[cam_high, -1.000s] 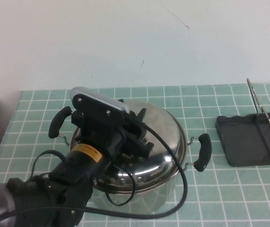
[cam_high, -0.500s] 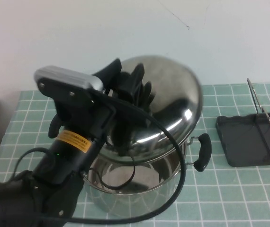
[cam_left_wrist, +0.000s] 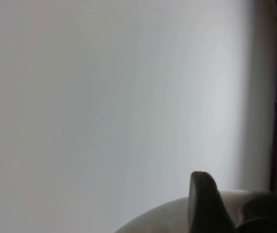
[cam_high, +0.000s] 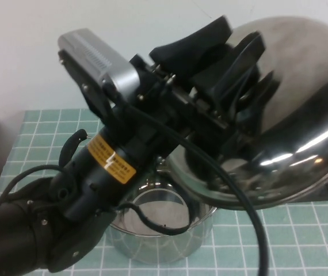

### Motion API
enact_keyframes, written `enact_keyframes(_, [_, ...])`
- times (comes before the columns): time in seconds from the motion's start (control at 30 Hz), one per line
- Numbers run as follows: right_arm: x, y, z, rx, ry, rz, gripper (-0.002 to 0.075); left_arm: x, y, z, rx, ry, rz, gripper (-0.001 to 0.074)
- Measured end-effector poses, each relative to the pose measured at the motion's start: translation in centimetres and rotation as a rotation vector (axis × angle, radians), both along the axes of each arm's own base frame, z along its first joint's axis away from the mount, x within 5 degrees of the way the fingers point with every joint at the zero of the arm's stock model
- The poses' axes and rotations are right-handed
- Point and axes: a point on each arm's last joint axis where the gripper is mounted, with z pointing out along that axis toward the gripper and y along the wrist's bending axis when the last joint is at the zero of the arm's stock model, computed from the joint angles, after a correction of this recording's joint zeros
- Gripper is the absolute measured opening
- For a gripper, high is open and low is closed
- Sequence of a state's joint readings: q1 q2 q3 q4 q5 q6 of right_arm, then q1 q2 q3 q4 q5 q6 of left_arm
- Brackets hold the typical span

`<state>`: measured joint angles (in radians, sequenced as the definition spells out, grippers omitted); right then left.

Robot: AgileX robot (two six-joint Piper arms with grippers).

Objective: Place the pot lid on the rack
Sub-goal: Hand over the pot lid

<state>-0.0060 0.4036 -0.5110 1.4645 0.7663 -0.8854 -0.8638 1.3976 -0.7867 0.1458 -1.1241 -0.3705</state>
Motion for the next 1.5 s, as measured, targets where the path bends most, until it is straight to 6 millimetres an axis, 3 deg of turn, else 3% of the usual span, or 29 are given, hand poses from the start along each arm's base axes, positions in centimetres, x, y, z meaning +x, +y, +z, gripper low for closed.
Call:
enact_keyframes(0.1, [0.3,0.0,0.1,0.074,0.056,0.004,0.0511,-0.6,-0.7,1.2,-0.023,-0.037,-0.037,0.0312])
enact_keyframes(0.17, [0.4,0.0,0.5,0.126,0.060,0.015,0.0615,-1.0,-1.0,1.7,-0.029,-0.061,-0.059,0.0312])
enact_keyframes(0.23, [0.4,0.0,0.9,0.162,0.028,0.032,0.0659,-1.4,-1.3,2.0,-0.034,-0.076,-0.079,0.0312])
enact_keyframes(0.33, [0.5,0.0,1.4,0.166,-0.010,0.035,0.0663,-2.2,-1.9,2.5,-0.032,-0.104,-0.119,0.0312])
enact_keyframes(0.5, [1.4,0.0,1.5,0.186,0.020,0.029,0.0565,-3.7,-2.9,3.1,-0.039,-0.136,-0.177,0.0312])
enact_keyframes(0.57, [1.6,0.0,1.5,0.181,0.018,0.037,0.0469,-3.8,-3.1,3.0,-0.029,-0.130,-0.182,0.0312])
enact_keyframes(0.7, [1.6,0.2,1.7,0.123,-0.065,0.060,0.0155,-3.6,-3.5,2.4,0.030,-0.082,-0.188,0.0312])
enact_keyframes(0.73, [1.5,0.3,1.7,0.109,-0.082,0.073,0.0127,-3.6,-3.6,2.4,0.035,-0.064,-0.199,0.0313])
enact_keyframes(0.93, [1.5,0.3,1.7,0.044,-0.162,0.060,0.0126,-3.5,-3.9,2.1,0.062,0.051,-0.249,0.0318])
enact_keyframes(1.1, [1.6,0.2,1.6,-0.042,-0.241,0.028,0.0043,-3.5,-4.4,1.3,0.142,0.144,-0.289,0.0507])
enact_keyframes(1.27, [3.3,-0.8,1.2,-0.128,-0.247,-0.143,0.0026,-4.1,-4.9,0.5,0.225,0.173,-0.329,0.0572])
enact_keyframes(1.4, [5.1,-1.4,0.8,-0.192,-0.228,-0.231,0.0026,-4.2,-4.8,0.1,0.301,0.192,-0.321,0.0499])
enact_keyframes(1.5, [7.4,-1.5,0.8,-0.236,-0.192,-0.234,0.0026,-4.2,-4.2,-0.1,0.433,0.188,-0.260,0.0325])
